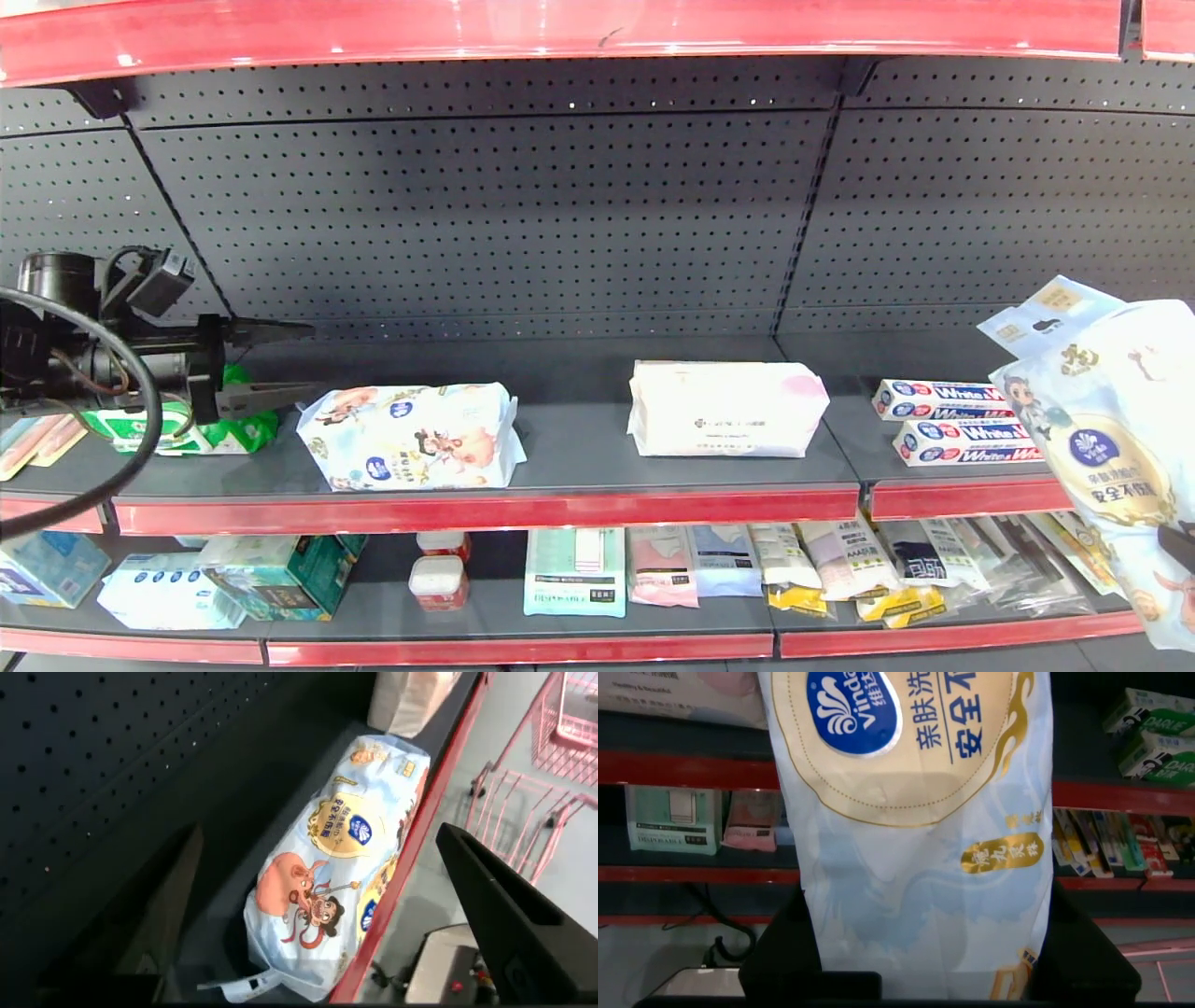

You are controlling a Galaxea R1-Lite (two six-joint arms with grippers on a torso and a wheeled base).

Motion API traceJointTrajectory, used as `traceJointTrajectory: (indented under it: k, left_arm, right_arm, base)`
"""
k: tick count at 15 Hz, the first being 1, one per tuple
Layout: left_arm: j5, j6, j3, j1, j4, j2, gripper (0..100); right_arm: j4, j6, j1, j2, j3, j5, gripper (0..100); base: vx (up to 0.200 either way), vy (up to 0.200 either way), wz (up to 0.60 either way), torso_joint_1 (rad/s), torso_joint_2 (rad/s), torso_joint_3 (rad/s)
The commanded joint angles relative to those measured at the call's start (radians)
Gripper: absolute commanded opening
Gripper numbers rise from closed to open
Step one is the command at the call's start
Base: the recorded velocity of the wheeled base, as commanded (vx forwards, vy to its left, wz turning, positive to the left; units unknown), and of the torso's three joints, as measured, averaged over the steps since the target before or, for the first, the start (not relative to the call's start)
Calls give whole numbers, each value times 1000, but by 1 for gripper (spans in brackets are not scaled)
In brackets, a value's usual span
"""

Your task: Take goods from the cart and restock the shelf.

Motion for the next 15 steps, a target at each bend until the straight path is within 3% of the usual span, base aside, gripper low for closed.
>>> traceJointTrajectory:
  k: [1,2,4,7,10,12,13,15]
  left_arm:
    - [2,-59,-4,6,-4,-9,100]
    - [4,-80,-4,1,-7,3,100]
    - [18,-89,-17,0,-26,52,100]
    - [56,-118,-129,-5,-99,149,100]
    - [56,-241,-197,-40,-141,138,100]
    - [56,-296,-185,-57,-141,124,100]
    - [58,-375,-183,-78,-145,124,100]
    - [76,-421,-166,-98,-144,118,100]
  right_arm:
    - [0,0,0,11,-10,1,0]
    - [0,0,0,13,-10,1,0]
    - [0,0,0,23,-10,2,0]
    - [0,0,2,31,-10,2,0]
    - [0,0,2,42,-10,1,0]
    - [-1,0,0,49,-10,2,0]
    - [-20,0,0,56,-8,2,0]
    - [-43,1,-2,65,-8,2,0]
  base:
    - [0,0,0,0,0,0]
    - [0,0,0,0,0,0]
    - [0,0,0,0,0,0]
    - [0,0,0,0,0,0]
    - [0,0,0,0,0,0]
    - [0,0,0,0,0,0]
    - [0,0,0,0,0,0]
    - [0,0,0,0,0,0]
